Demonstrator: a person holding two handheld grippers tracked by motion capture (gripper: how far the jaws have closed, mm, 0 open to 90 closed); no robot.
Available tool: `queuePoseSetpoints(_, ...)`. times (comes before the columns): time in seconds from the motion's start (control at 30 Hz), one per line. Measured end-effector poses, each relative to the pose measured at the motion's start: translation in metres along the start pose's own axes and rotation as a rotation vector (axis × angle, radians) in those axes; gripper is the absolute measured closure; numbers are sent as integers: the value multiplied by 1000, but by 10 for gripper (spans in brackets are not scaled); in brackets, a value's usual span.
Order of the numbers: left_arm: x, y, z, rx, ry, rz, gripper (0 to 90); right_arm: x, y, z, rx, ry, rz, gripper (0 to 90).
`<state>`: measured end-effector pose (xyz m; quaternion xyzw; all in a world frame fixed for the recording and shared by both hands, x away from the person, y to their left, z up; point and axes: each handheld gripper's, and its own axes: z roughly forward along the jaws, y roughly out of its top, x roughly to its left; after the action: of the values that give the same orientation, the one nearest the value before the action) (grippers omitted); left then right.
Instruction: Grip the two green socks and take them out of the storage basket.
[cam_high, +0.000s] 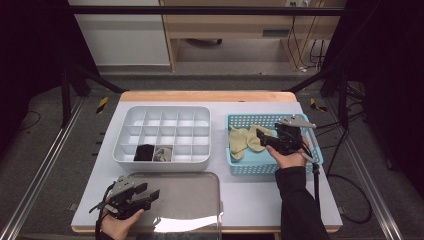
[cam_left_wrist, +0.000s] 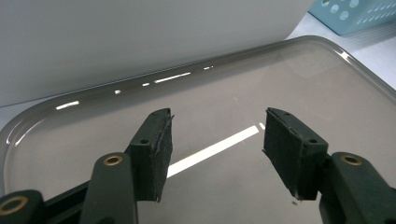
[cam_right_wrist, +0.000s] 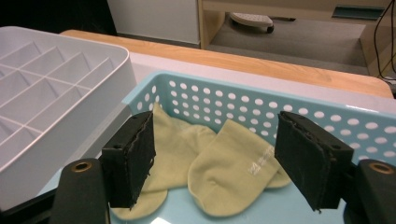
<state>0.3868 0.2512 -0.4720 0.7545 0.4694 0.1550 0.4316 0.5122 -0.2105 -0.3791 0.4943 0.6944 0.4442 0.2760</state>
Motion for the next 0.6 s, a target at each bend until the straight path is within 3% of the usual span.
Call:
queuePoseSetpoints(0.3, 1, 0, 0, 1, -1, 0, 410, -9, 18, 22, 8, -44, -7, 286)
queuePoseSetpoints(0.47, 2, 0, 1, 2, -3, 1, 410, -18, 18, 38, 34, -60, 18, 291)
queuePoseSetpoints(0.6, 2, 0, 1, 4, -4, 3, 411, -24, 12, 52, 71, -67, 7, 303)
